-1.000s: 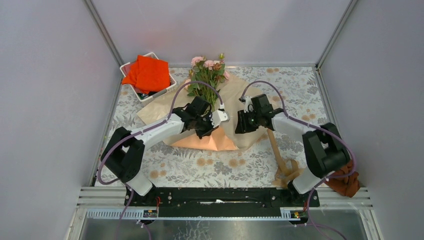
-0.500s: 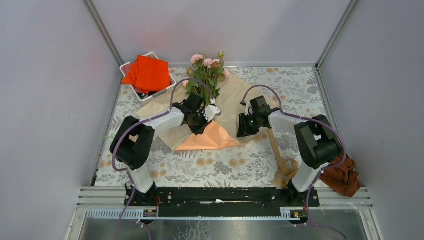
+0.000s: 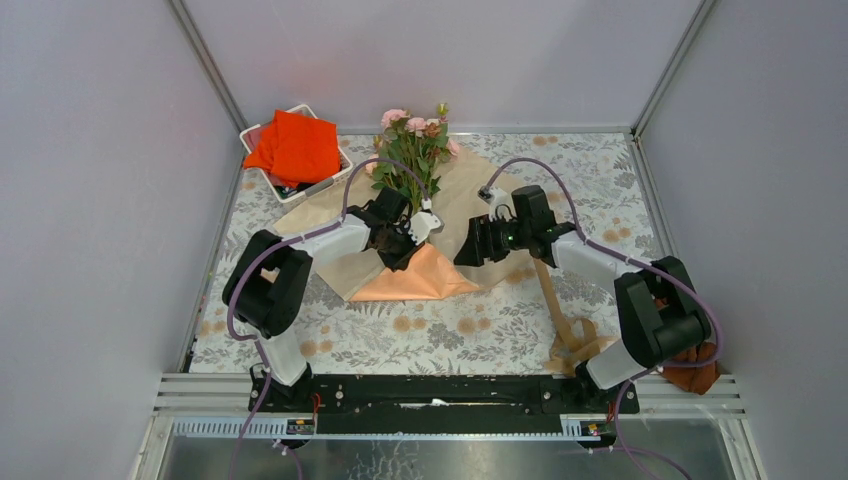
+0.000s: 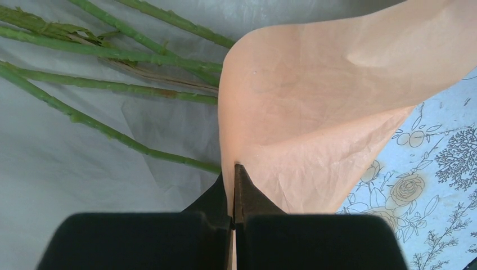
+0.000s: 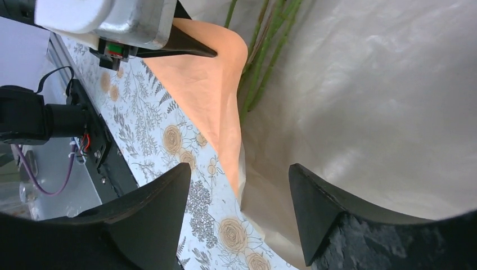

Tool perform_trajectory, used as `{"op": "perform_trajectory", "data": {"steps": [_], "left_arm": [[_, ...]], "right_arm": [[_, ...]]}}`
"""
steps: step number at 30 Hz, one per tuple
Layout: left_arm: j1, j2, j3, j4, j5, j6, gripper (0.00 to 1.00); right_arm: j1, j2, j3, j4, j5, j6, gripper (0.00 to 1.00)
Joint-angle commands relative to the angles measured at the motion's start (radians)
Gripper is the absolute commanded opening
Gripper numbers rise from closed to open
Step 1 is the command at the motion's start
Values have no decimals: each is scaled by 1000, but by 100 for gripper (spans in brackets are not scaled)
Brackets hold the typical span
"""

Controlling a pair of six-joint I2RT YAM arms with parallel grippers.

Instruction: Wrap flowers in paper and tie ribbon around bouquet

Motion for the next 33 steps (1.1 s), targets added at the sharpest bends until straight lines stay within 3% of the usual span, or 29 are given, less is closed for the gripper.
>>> {"op": "perform_trajectory", "data": {"steps": [1,9,18,28,33], "left_arm": [[8,5,23,25,23,-12,0],[14,-25,20,17,9,-1,0],[14,-68,4,-10,21,22,0],[14,-110,-4,-47,44,33,0],[14,-108,2,-47,35,30,0]], "right_arm": [[39,51,-11,99,-68,45,73],[66,102,-6,49,29,41,65],[32,99,4,-132,340,57,47],[17,37,23,-220,441,17,46],[18,-44,16,-207,363,-48,49]]}}
